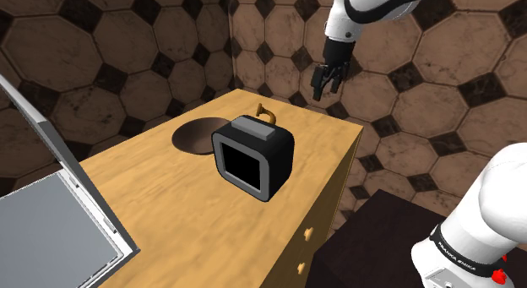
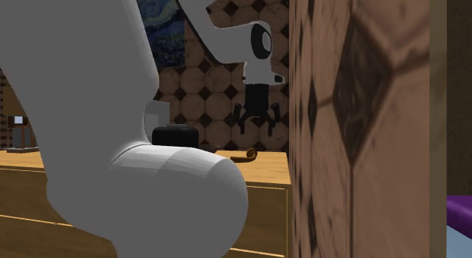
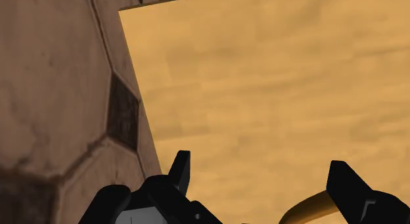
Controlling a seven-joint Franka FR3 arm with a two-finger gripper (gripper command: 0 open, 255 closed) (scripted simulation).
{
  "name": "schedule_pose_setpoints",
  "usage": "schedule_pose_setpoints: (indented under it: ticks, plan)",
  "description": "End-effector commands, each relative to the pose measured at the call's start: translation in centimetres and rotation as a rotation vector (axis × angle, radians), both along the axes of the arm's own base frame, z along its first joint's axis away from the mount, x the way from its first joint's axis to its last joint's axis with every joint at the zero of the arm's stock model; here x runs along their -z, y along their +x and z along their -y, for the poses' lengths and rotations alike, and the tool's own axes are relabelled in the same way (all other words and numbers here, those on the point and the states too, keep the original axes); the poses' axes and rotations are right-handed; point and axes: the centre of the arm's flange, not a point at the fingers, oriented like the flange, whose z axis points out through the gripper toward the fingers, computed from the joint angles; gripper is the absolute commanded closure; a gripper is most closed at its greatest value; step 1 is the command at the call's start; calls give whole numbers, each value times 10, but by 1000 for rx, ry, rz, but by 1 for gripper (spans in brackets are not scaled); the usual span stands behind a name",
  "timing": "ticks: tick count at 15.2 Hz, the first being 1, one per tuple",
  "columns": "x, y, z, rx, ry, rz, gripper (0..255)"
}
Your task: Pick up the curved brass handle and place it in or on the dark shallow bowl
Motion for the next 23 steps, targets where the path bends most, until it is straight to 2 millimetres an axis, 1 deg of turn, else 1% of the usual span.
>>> schedule_pose_setpoints:
  ticks: [1, 13, 14, 21, 23]
  plan:
    - [8, 22, -9, 6, 9, 5, 0]
    - [53, 157, -65, 39, 60, 25, 0]
    - [55, 165, -68, 41, 63, 26, 0]
    - [91, 169, -72, 41, 63, 26, 0]
    - [94, 169, -73, 41, 63, 26, 0]
